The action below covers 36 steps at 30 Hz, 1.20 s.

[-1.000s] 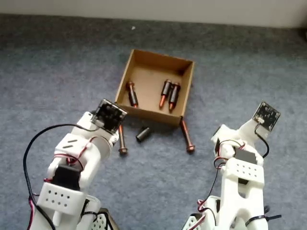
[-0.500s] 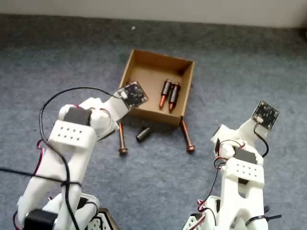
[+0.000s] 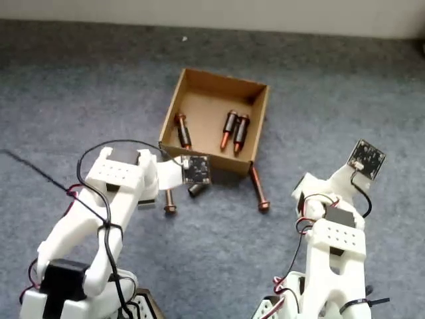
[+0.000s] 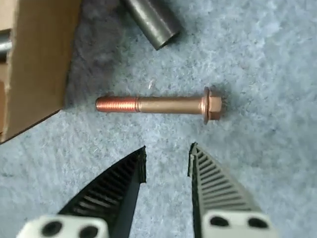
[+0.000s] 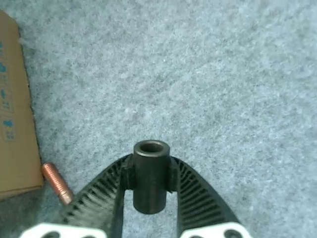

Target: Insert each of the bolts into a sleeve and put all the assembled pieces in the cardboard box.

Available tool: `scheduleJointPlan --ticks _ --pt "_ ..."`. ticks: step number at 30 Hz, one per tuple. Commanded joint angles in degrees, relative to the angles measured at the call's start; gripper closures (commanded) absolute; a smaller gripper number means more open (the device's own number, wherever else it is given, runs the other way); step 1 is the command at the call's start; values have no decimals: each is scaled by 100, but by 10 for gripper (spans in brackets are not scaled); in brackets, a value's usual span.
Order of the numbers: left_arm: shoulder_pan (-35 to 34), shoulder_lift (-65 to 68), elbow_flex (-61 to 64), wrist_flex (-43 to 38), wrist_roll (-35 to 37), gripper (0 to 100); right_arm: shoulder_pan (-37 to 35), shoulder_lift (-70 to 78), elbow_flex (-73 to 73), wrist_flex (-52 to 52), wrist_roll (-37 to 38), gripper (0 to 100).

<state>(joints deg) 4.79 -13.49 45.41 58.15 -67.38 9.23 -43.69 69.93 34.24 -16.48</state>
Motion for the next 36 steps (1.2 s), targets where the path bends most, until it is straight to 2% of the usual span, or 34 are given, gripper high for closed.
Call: scheduleJointPlan --ticks 1,7,16,30,36 --pt "171 277 145 -826 -70 835 22 -136 -92 -127 79 992" --pt "690 312 171 -897 545 835 22 -136 -92 -127 79 992" --pt "1701 233 136 -712 897 832 22 -136 -101 -127 79 992" --pt "1815 251 -84 -923 914 835 22 -136 -101 -127 79 992" --pt "1815 488 -426 -967 1257 832 22 -136 -92 -127 79 992"
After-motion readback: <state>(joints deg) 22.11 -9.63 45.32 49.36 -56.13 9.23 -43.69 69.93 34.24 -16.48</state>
